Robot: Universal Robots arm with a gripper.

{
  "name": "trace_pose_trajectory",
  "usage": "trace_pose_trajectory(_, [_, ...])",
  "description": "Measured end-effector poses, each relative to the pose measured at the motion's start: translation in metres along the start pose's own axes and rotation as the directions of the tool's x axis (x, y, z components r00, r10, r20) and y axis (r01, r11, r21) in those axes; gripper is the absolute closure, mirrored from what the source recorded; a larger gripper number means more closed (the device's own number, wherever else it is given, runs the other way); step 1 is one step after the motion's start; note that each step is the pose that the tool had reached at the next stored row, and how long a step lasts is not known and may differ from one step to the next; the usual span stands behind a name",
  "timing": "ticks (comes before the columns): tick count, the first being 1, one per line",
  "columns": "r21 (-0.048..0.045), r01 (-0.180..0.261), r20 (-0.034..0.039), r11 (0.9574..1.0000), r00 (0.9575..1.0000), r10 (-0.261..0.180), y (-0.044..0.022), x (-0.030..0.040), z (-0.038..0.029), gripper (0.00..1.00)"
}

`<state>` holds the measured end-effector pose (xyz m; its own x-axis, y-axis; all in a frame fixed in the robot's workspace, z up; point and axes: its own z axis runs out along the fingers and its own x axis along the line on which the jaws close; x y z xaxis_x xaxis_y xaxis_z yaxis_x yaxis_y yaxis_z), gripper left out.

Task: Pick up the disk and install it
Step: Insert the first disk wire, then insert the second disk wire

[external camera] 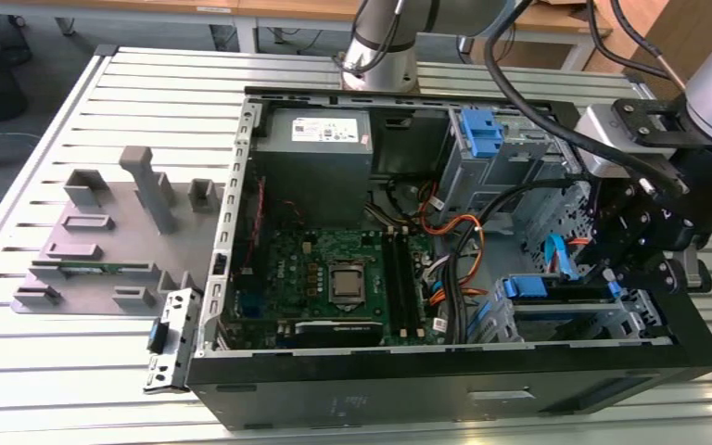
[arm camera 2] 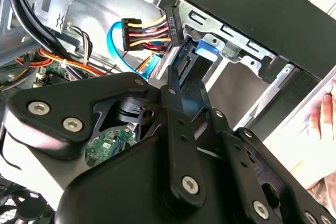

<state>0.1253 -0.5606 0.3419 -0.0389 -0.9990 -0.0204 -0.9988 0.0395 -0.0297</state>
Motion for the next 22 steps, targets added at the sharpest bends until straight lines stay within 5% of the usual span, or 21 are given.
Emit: trace_pose_trajectory(22, [0.0000, 0.000, 0.0000, 1.0000, 1.0000, 0.000, -0.0005, -0.0002, -0.0107, 0.71])
